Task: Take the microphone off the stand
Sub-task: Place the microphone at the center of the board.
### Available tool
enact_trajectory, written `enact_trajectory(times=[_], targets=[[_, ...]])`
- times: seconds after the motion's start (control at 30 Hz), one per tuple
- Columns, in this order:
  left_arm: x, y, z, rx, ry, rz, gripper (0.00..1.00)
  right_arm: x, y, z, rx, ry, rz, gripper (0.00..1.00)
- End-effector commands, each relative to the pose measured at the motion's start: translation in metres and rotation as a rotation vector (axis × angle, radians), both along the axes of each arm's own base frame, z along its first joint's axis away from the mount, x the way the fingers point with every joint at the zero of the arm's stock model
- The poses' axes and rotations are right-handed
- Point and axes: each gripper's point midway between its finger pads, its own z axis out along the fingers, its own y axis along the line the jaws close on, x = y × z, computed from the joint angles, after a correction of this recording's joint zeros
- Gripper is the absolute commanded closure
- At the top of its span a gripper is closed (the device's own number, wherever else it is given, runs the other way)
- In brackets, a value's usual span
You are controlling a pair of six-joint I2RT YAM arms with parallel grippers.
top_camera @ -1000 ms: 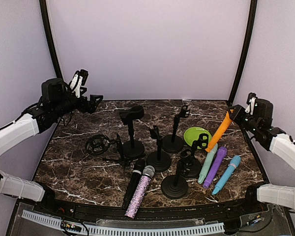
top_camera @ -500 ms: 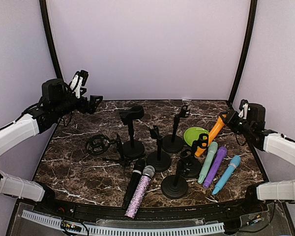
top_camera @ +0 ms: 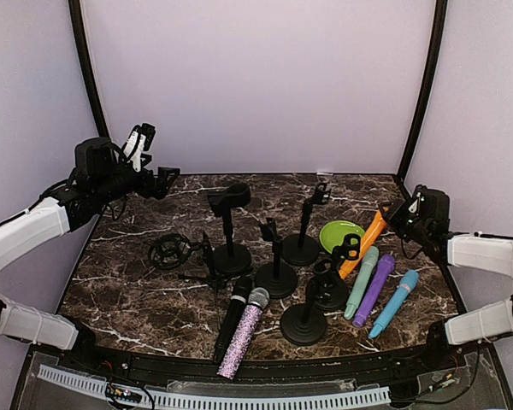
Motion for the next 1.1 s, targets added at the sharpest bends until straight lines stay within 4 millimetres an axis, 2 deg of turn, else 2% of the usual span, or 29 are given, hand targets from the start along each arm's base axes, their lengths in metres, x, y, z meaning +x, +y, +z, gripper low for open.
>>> enact_trajectory(times=[0.0, 0.2, 0.37, 0.57, 1.07], targets=[[-0.002, 0.000, -0.006, 0.000, 0.019, -0.001, 0.01, -0.004, 0.020, -0.038, -0.017, 0.103, 0.063, 0.60], [-0.002, 0.000, -0.007, 0.005, 0.018, -0.002, 0.01, -0.003, 0.016, -0.053, -0.020, 0.134, 0.027, 0.56], [-0.002, 0.000, -0.007, 0.007, 0.019, -0.002, 0.01, -0.011, 0.008, -0.069, -0.019, 0.163, -0.019, 0.47], [-0.002, 0.001, -0.007, 0.003, 0.020, 0.000, 0.01, -0.012, 0.010, -0.086, -0.023, 0.204, -0.011, 0.40], [-0.002, 0.001, -0.007, 0.002, 0.019, 0.001, 0.01, -0.007, 0.015, -0.086, -0.023, 0.190, 0.024, 0.31]])
